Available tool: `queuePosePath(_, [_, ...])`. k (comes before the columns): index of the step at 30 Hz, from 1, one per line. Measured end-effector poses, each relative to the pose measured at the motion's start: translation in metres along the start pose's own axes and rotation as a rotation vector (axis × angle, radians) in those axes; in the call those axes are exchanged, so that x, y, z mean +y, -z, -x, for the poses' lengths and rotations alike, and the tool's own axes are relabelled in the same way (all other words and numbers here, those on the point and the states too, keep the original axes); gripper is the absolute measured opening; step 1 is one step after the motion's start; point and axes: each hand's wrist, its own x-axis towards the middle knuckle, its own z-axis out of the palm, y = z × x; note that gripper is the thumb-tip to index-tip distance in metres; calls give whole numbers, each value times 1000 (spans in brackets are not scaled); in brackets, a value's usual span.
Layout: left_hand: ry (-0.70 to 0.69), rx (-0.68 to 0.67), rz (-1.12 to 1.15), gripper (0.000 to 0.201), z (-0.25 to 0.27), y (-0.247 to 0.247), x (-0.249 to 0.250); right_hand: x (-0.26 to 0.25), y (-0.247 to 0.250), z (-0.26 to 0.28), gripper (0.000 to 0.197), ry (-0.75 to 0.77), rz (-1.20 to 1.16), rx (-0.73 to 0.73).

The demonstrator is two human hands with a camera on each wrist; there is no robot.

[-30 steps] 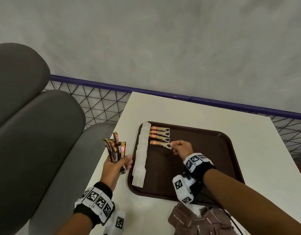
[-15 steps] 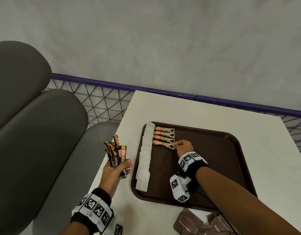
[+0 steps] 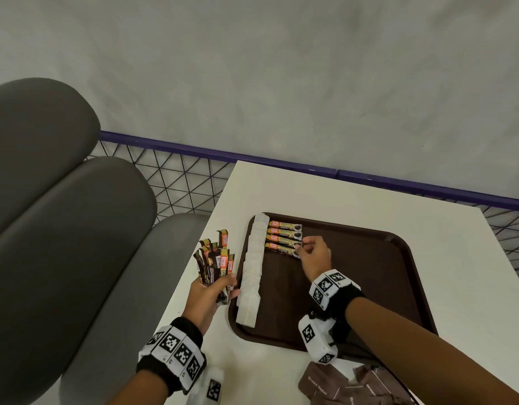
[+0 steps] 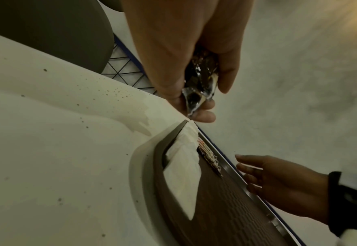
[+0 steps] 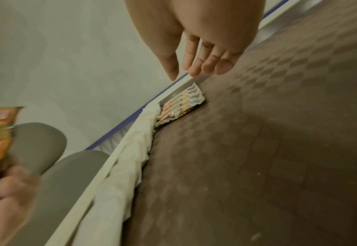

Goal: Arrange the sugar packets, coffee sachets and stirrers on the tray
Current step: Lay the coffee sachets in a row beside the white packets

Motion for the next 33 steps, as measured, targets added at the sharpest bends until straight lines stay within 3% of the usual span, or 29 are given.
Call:
queuePosePath(3, [-14, -9, 13, 22, 5, -6, 2, -17, -1, 19, 14, 33, -146, -118])
queuePosePath(5, [-21, -22, 14, 21, 8, -10, 4, -34, 1, 34, 8, 36, -224, -284])
queuePosePath(8, [-25, -31, 18, 19, 13, -15, 6, -53, 4, 57, 4, 66, -194, -580])
queuePosePath(10, [-33, -41, 12, 19, 17, -17, 6, -57, 2, 68, 2, 104, -155, -687])
queuePosePath(18, [-44, -80, -20, 27, 28, -25, 7, -59, -6, 85, 12, 172, -175, -712])
queuePosePath(21, [-51, -84, -25, 31, 28, -24, 7, -62, -3, 85, 12, 116, -266, -710])
queuePosePath(25, [-53, -32, -14, 24, 24, -19, 8, -64, 1, 80, 11, -32, -436, -583])
queuePosePath(28, [-60, -4, -17, 20, 22, -16, 9, -64, 9, 76, 14, 91, -205, -555])
queuePosePath(30, [-72, 4, -28, 24, 21, -15, 9, -61, 13, 75, 19, 246, 4, -612])
queuePosePath(33, [-87, 3, -36, 30, 19, -18, 10, -58, 14, 77, 30, 352, 148, -712])
